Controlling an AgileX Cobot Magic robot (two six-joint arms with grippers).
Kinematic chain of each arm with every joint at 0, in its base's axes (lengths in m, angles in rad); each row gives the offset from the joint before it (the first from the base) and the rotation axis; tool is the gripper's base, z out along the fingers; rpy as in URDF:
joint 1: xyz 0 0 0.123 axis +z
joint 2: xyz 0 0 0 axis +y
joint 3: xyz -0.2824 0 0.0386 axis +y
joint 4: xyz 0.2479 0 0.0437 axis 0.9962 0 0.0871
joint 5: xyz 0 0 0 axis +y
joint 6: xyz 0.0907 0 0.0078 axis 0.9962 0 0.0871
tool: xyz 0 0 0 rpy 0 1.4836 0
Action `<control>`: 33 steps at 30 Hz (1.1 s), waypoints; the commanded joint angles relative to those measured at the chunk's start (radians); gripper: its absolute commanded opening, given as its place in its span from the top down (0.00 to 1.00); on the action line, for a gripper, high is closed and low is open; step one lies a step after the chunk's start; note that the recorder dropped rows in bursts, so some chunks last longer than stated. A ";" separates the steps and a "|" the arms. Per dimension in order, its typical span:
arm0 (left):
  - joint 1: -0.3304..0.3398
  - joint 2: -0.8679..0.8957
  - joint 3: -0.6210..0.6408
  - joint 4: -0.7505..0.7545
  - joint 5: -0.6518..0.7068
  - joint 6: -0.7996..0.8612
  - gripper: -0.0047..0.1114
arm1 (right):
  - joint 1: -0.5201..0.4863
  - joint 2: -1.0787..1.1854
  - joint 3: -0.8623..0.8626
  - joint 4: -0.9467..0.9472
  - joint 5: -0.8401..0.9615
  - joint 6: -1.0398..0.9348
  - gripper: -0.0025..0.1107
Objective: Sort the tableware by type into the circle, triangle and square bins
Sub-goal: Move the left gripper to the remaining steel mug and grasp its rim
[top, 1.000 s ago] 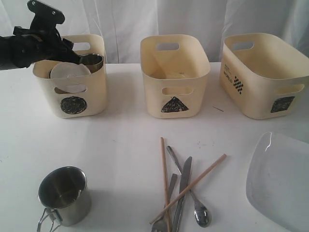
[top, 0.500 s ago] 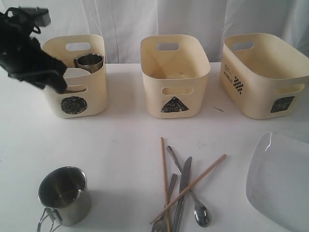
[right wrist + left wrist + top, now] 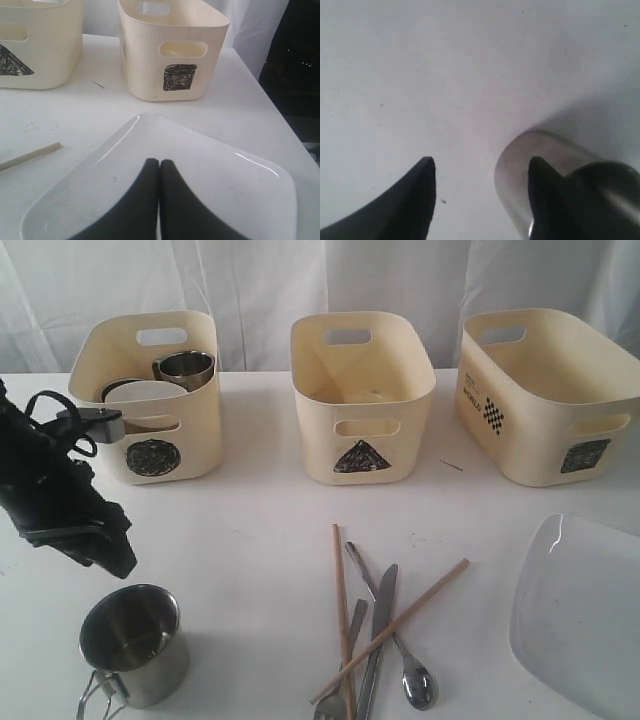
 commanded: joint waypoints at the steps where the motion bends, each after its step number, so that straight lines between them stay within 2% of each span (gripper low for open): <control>1: -0.002 -0.008 0.063 -0.135 0.002 0.135 0.45 | -0.004 -0.007 -0.001 -0.006 -0.002 0.006 0.98; 8: -0.002 -0.008 0.146 -0.259 -0.023 0.422 0.45 | -0.004 -0.007 -0.001 -0.006 -0.002 0.006 0.98; 14: -0.002 -0.019 0.142 -0.252 -0.126 0.437 0.45 | -0.004 -0.007 -0.001 -0.006 -0.002 0.006 0.98; 17: -0.002 -0.042 0.133 -0.257 -0.078 0.471 0.45 | -0.004 -0.007 -0.001 -0.006 -0.002 0.006 0.98; 22: -0.002 -0.058 0.135 -0.261 0.134 0.539 0.45 | -0.004 -0.007 -0.001 -0.006 -0.002 0.006 0.98; 25: -0.002 -0.058 0.155 -0.309 0.175 0.539 0.45 | -0.004 -0.007 -0.001 -0.006 -0.002 0.006 0.98; 29: -0.002 -0.055 0.195 -0.356 0.113 0.585 0.45 | -0.004 -0.007 -0.001 -0.006 -0.002 0.006 0.98; 33: -0.002 -0.033 0.235 -0.358 -0.047 0.626 0.45 | -0.004 -0.007 -0.001 -0.006 -0.002 0.006 0.98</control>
